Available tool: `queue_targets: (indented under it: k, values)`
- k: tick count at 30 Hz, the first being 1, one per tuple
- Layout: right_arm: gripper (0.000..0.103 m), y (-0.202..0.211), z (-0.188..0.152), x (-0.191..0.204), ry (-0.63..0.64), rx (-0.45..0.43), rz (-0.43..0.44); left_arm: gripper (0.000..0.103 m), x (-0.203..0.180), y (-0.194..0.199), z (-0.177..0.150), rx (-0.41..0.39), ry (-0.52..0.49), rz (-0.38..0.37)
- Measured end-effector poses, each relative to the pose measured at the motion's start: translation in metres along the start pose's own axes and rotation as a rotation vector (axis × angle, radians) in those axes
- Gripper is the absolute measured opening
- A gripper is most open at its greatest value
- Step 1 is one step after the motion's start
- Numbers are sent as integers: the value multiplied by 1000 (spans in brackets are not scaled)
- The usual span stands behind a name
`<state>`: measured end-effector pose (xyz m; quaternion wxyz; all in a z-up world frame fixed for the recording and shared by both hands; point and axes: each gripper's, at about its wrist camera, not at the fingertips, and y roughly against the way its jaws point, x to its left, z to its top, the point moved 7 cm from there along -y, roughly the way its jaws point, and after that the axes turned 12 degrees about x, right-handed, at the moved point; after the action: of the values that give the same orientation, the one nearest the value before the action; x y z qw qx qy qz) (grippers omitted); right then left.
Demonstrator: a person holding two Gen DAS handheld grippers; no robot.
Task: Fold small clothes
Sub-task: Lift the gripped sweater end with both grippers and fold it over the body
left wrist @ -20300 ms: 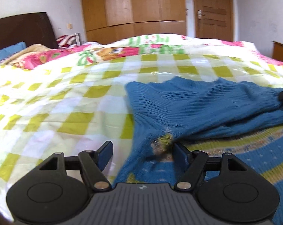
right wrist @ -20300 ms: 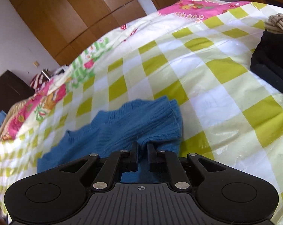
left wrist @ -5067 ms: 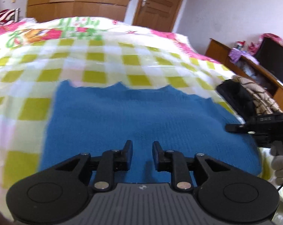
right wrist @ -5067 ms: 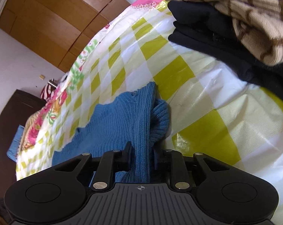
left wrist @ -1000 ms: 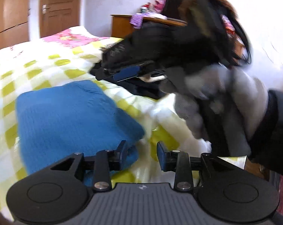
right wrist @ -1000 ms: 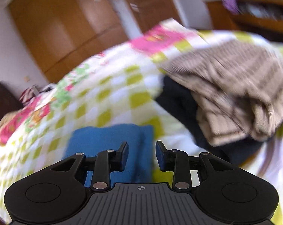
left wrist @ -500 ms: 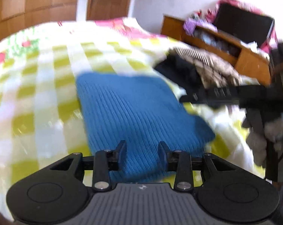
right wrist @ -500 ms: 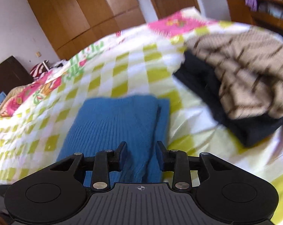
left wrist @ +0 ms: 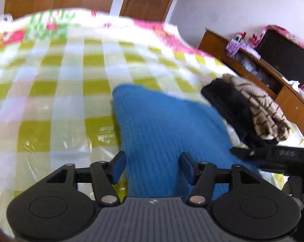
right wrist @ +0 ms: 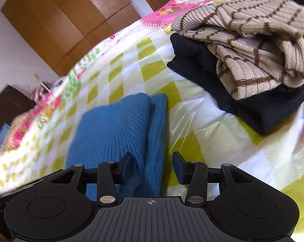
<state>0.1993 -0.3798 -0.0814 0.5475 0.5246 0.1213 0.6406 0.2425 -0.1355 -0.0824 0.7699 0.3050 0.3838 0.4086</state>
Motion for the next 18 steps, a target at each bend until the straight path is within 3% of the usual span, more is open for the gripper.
queue_targets:
  k: [2,4,8,11,18]
  values:
    - [43,-5,-1,3,14,6,4,80,3,-17,-6,42,39,-45]
    - [46,-20,-4,10,55,39,-54,81,3,-23,-8,40,68,-56]
    - [42,-27,-5,20,59,75,-23,68,-6,-15,-9,12,3,-46]
    - [35,-30,-7,27,51,92,-6,63,-3,-9,-10,8,16,-59]
    - [33,-51,-16,71,100,152,40,62,35,26,-16,-29,36,13]
